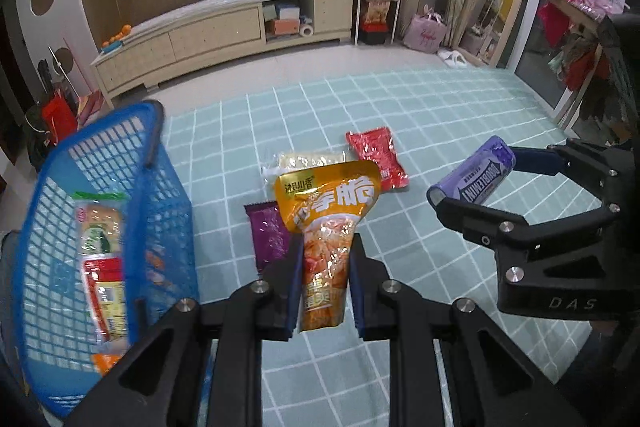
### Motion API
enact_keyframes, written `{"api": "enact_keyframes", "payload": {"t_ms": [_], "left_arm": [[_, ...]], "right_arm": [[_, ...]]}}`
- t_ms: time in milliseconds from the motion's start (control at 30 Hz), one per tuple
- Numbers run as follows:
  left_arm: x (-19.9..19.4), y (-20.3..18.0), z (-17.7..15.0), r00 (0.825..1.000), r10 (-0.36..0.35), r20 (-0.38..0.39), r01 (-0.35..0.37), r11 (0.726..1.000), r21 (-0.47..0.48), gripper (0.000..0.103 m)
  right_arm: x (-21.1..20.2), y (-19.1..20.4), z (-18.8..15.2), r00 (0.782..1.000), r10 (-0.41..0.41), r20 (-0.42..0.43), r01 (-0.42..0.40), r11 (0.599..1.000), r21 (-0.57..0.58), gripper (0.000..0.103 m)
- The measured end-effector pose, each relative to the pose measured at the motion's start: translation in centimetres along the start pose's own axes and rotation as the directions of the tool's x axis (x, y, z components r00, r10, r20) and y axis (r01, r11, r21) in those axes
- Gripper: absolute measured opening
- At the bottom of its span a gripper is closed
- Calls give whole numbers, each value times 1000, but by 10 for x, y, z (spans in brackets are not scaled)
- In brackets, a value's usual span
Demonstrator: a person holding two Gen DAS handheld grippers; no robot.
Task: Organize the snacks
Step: 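Grasp the purple Doublemint gum pack with the right gripper and lift it, then carry the chip bag and gum pack over the blue basket with both grippers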
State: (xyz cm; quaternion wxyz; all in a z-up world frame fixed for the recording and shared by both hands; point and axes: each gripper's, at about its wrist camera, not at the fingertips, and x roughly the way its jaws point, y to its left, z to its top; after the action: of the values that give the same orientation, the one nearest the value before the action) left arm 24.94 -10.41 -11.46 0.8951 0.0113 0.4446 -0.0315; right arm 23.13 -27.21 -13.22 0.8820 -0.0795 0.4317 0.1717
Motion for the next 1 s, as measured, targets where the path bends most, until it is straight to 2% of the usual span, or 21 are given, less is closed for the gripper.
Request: {"api": "enact_keyframes", "payload": {"t_ms": [200, 500, 867, 1000], "left_arm": [[-38, 15, -2, 999, 4, 54, -4, 1000, -1, 19], [-84, 63, -13, 994, 27, 109, -24, 999, -29, 19], [-120, 127, -35, 991, 73, 114, -63, 994, -90, 19], [-120, 144, -41, 993, 76, 91, -64, 990, -124, 19]], "right_arm": [[-25, 21, 7, 999, 7, 32, -7, 1000, 4, 84], [-54, 71, 22, 997, 19, 76, -16, 999, -37, 84], [-58, 137, 39, 994, 65, 88, -55, 992, -110, 84], [-52, 157, 42, 994, 82, 79, -70, 988, -137, 84]]}}
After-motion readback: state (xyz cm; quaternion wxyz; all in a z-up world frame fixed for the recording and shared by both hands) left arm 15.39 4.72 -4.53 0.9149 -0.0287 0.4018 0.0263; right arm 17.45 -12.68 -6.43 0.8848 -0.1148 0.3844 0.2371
